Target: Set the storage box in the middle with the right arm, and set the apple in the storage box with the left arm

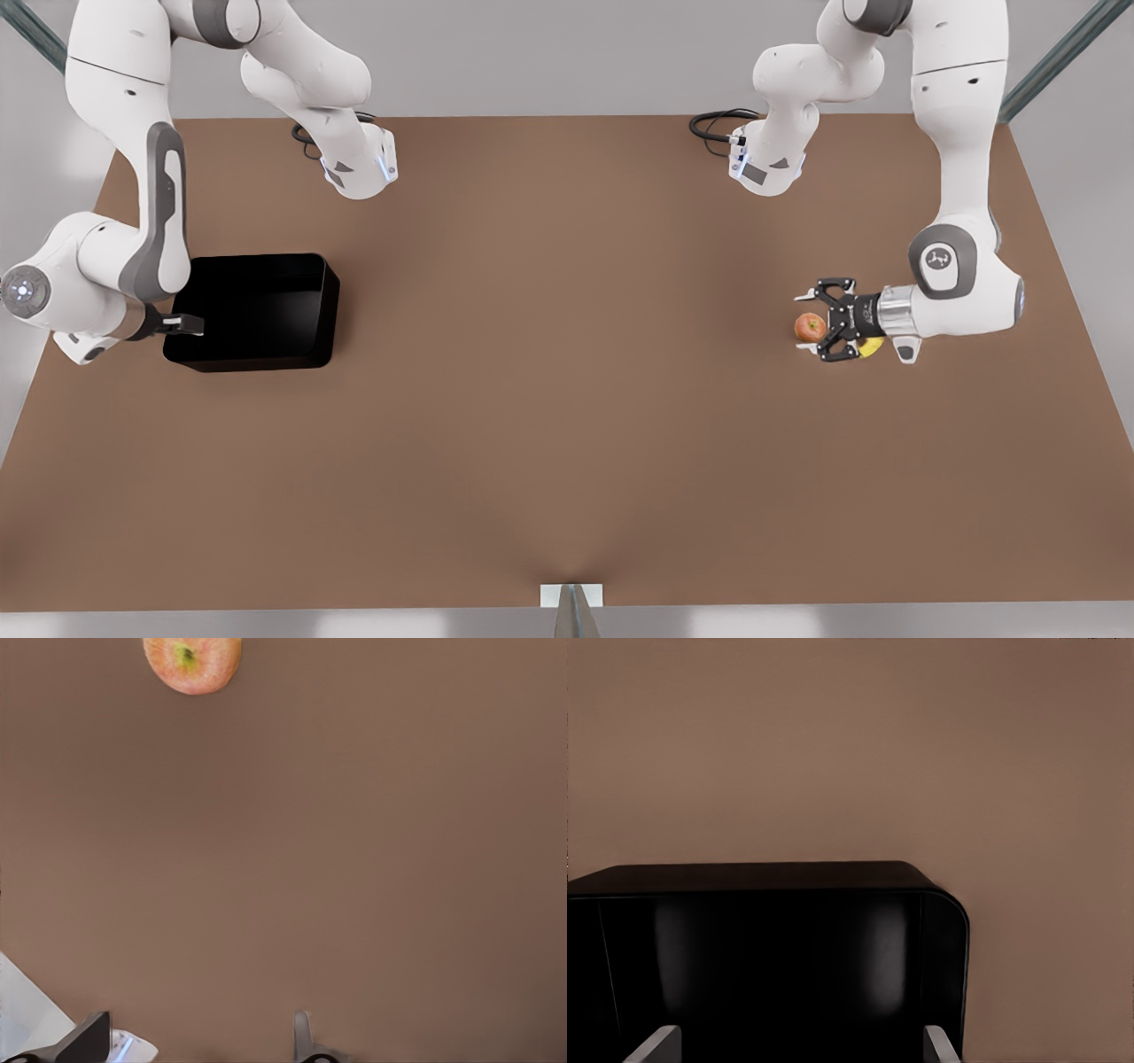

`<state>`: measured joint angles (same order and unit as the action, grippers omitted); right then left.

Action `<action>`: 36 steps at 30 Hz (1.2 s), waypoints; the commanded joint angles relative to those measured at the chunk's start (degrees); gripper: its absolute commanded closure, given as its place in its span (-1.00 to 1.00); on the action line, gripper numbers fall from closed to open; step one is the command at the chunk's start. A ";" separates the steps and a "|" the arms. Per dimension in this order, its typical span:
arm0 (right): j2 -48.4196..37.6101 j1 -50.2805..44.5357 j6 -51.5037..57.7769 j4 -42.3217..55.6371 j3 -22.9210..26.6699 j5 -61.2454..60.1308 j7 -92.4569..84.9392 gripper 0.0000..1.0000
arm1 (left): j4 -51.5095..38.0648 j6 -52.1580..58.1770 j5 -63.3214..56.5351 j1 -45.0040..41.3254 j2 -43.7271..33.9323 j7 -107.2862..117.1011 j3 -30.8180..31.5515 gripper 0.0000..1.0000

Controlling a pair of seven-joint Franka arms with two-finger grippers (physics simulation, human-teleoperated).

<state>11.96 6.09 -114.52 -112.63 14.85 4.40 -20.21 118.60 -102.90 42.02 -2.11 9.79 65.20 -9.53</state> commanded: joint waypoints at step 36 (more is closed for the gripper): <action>5.97 14.83 -18.36 -13.23 0.01 -1.23 -13.46 -1.00 | 7.79 -11.80 17.13 3.07 15.53 -35.85 -7.61 -1.00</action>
<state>19.26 21.34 -134.59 -125.94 14.85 3.17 -33.74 126.47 -114.84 59.58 0.96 25.31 29.25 -17.14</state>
